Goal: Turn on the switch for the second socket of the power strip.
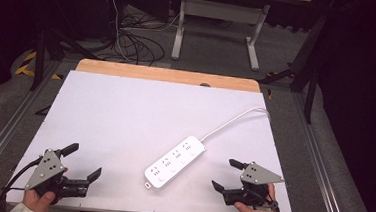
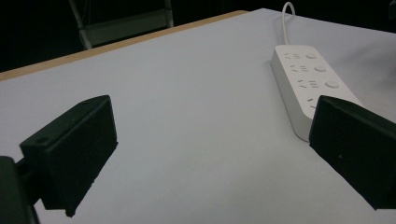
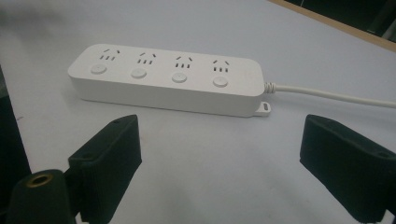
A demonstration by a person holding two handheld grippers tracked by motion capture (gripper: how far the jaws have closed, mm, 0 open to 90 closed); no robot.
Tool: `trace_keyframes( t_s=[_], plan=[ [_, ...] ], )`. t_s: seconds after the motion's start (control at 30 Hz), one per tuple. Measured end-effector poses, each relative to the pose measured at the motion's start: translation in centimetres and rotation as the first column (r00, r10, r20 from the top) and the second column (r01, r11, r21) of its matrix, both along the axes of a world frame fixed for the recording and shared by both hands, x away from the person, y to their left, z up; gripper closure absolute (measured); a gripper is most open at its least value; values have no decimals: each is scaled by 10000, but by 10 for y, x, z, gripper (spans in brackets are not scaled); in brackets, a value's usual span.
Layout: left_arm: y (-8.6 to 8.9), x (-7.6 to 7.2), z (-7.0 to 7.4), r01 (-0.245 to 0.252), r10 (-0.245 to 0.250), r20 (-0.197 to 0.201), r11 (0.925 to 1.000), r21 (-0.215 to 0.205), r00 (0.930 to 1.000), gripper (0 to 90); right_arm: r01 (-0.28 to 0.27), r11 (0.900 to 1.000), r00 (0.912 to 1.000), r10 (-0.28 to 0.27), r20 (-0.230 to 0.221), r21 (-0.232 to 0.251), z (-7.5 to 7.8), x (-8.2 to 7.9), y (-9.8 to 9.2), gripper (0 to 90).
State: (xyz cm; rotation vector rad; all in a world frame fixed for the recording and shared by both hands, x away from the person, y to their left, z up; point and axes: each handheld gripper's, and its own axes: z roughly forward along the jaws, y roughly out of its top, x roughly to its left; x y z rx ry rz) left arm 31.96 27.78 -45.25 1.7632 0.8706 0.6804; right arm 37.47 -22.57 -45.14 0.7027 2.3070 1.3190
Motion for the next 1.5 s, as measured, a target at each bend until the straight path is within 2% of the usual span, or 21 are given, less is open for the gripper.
trace_keyframes(
  t_s=[0.2,0.33,0.8,0.93,1.13,1.5],
  plan=[
    [1,0,0,-83,82,33,9991,420,10000,16,-1,10000,10000,1,-44,18,0,0,0,143],
    [1,0,1,-132,132,18,9996,248,9999,16,-19,10000,10000,20,-49,11,0,0,1,143],
    [3,-1,1,-79,79,14,9999,77,10000,16,3,9999,10000,-2,48,-154,2,-2,3,202],
    [4,-1,2,-92,92,-3,10000,16,10000,16,207,9997,9997,-209,-110,-135,11,-1,6,297],
    [3,-1,1,-158,158,45,9998,88,9999,16,154,9998,9999,-154,6,-108,27,1,13,372],
    [3,-1,1,-212,212,7,9997,104,9998,15,-147,9999,9998,147,-132,-16,46,18,35,386]
  ],
)
